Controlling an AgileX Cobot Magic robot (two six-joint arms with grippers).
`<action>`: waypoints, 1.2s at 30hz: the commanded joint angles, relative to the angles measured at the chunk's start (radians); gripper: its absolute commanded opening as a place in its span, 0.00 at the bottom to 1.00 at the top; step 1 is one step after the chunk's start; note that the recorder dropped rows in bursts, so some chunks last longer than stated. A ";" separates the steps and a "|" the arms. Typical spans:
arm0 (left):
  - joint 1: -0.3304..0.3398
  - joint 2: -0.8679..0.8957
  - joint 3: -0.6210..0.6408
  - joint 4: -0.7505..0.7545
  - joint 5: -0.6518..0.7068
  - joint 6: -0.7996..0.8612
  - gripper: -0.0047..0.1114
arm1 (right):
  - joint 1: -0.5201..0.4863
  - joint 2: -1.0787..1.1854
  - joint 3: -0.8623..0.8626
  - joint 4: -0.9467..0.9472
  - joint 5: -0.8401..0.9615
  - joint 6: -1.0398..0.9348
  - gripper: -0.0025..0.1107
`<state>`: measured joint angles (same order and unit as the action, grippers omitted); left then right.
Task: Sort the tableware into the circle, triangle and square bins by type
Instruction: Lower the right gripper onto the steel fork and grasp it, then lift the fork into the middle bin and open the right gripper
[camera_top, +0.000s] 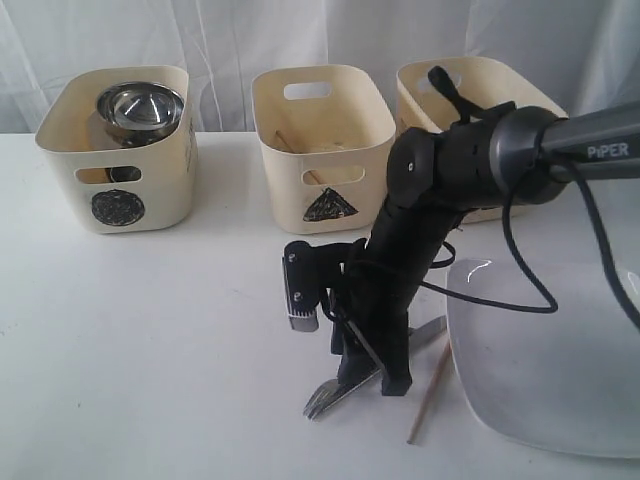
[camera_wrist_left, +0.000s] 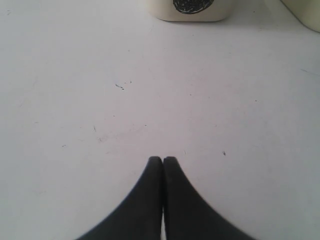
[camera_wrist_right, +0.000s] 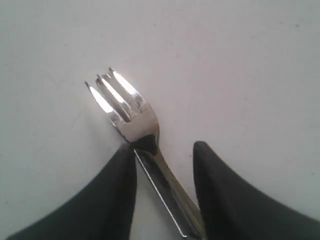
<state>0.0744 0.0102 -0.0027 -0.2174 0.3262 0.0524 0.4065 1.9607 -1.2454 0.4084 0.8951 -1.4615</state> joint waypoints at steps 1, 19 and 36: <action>-0.006 -0.008 0.003 -0.006 0.029 0.001 0.04 | 0.001 0.038 0.004 -0.002 -0.015 -0.035 0.35; -0.006 -0.008 0.003 -0.006 0.029 0.001 0.04 | 0.001 0.080 0.004 -0.002 -0.039 -0.037 0.02; -0.006 -0.008 0.003 -0.006 0.029 0.001 0.04 | 0.001 -0.057 -0.140 0.110 -0.294 -0.071 0.02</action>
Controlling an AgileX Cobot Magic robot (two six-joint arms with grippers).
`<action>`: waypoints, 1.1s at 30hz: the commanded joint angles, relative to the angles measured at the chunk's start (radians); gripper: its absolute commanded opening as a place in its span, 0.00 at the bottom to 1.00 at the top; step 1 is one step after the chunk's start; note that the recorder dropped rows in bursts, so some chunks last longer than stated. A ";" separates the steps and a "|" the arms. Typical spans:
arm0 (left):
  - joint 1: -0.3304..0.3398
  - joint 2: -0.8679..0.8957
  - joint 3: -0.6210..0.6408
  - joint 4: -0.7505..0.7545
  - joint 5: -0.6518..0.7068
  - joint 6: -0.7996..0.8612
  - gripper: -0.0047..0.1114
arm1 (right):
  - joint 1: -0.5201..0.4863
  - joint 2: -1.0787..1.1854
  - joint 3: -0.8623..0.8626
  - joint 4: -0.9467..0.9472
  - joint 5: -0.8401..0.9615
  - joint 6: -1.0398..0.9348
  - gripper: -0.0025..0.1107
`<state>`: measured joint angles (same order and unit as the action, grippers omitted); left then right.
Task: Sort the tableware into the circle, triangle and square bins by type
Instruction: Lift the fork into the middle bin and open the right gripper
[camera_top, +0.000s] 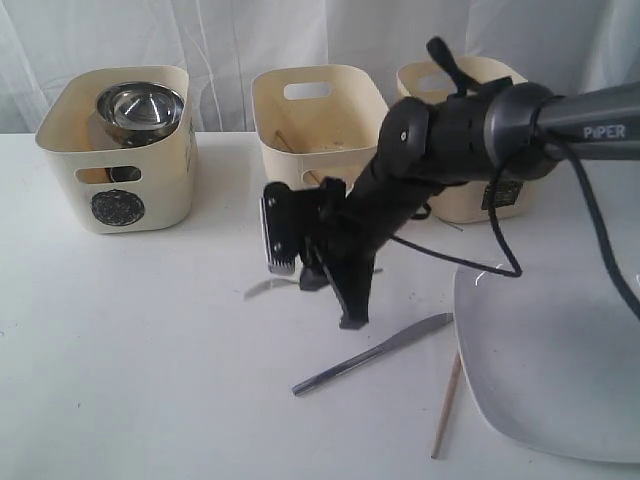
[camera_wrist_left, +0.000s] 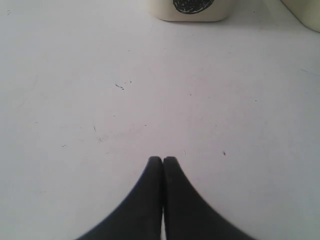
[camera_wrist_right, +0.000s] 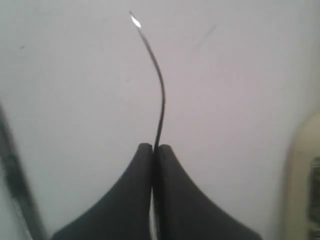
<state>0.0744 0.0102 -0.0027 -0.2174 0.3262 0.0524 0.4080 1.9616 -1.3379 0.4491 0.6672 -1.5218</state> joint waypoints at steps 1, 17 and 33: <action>-0.006 -0.008 0.003 -0.006 0.029 0.001 0.04 | -0.001 -0.074 -0.056 0.096 -0.099 -0.011 0.02; -0.006 -0.008 0.003 -0.006 0.029 0.001 0.04 | -0.001 -0.003 -0.068 0.209 -1.202 0.461 0.02; -0.006 -0.008 0.003 -0.006 0.029 0.001 0.04 | -0.043 0.131 -0.185 0.116 -1.069 0.912 0.29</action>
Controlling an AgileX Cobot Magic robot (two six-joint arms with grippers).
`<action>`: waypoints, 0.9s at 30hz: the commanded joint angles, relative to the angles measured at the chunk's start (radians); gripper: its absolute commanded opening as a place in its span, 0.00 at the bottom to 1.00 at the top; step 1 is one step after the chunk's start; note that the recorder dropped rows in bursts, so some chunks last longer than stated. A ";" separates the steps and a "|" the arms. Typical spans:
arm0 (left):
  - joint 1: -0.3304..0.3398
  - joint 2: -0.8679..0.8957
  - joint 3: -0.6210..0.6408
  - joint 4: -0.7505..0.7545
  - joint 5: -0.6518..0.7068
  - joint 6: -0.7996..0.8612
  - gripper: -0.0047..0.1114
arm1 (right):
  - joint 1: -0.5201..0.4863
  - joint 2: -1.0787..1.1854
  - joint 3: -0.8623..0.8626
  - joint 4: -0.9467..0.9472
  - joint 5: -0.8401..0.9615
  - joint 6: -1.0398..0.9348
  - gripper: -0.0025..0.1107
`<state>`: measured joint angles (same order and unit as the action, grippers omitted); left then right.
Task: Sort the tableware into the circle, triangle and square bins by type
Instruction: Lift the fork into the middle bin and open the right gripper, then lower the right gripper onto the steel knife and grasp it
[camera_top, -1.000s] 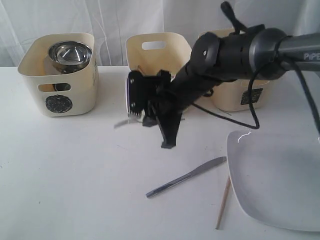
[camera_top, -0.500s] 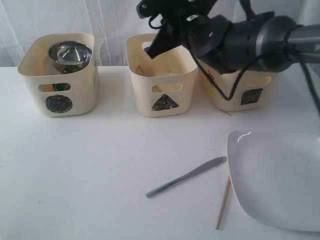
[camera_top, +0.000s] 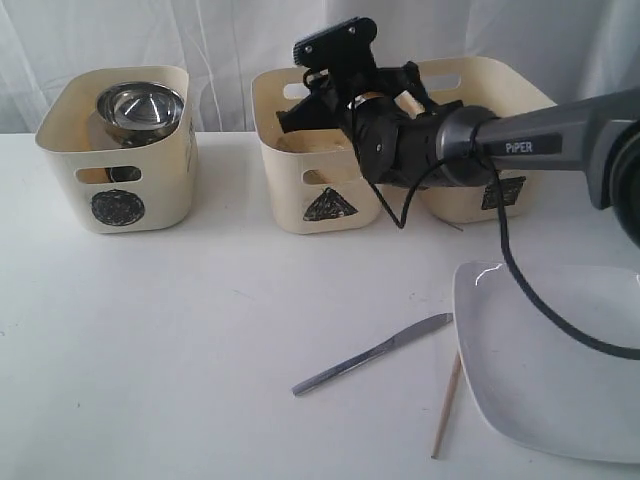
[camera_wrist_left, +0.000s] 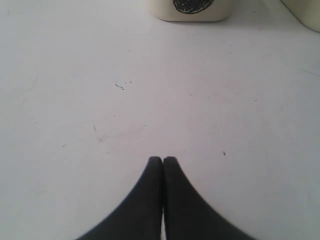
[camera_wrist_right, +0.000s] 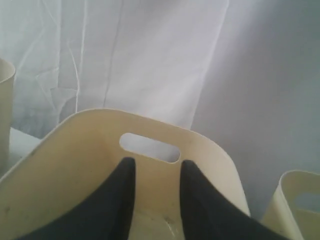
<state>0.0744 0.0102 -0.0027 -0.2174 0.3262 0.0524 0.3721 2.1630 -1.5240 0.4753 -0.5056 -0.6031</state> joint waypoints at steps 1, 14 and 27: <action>-0.006 -0.008 0.003 -0.006 0.029 0.001 0.04 | -0.012 -0.095 0.001 0.114 0.170 -0.018 0.29; -0.006 -0.008 0.003 -0.006 0.029 0.001 0.04 | -0.068 -0.287 0.039 -0.106 1.623 -0.255 0.02; -0.006 -0.008 0.003 -0.006 0.029 0.001 0.04 | -0.006 -0.187 0.154 -0.114 1.545 -0.837 0.36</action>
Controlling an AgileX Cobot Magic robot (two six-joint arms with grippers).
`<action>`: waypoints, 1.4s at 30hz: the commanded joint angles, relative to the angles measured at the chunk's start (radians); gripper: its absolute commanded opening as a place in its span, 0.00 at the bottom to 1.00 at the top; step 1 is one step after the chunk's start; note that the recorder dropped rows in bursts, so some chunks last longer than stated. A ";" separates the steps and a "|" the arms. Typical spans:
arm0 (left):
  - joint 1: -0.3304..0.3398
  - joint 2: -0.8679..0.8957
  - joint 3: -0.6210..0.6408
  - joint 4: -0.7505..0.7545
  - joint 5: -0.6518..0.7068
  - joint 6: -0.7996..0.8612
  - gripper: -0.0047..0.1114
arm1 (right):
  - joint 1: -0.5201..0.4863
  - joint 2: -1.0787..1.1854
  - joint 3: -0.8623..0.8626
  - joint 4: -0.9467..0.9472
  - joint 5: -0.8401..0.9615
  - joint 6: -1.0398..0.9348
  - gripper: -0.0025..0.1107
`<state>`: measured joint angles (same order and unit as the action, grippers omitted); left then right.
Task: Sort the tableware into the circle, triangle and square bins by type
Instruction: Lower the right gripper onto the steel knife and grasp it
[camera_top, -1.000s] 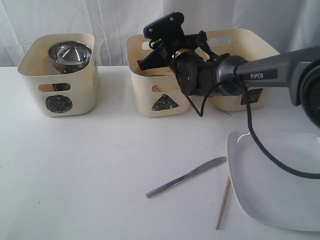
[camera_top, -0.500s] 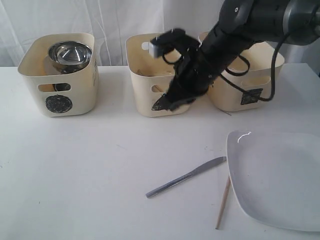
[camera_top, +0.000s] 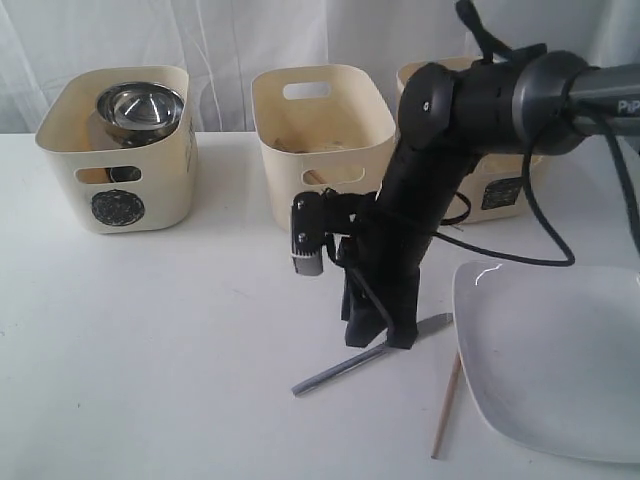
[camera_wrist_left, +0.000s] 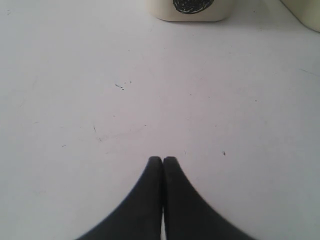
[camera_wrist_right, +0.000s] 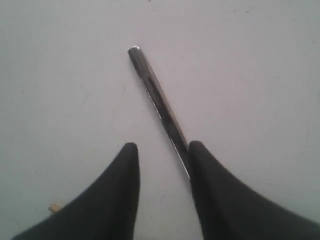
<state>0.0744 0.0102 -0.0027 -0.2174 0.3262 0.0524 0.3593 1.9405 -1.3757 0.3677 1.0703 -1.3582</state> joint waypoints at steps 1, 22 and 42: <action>-0.006 -0.008 0.003 -0.006 0.029 0.001 0.04 | 0.009 0.045 0.005 -0.007 -0.046 -0.082 0.36; -0.006 -0.008 0.003 -0.006 0.029 0.001 0.04 | 0.082 0.166 0.005 -0.193 -0.135 -0.051 0.31; -0.006 -0.008 0.003 -0.006 0.029 0.001 0.04 | 0.088 0.228 0.005 -0.210 -0.260 -0.018 0.02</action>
<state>0.0744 0.0102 -0.0027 -0.2174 0.3262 0.0524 0.4406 2.1104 -1.3884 0.1857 0.8953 -1.3846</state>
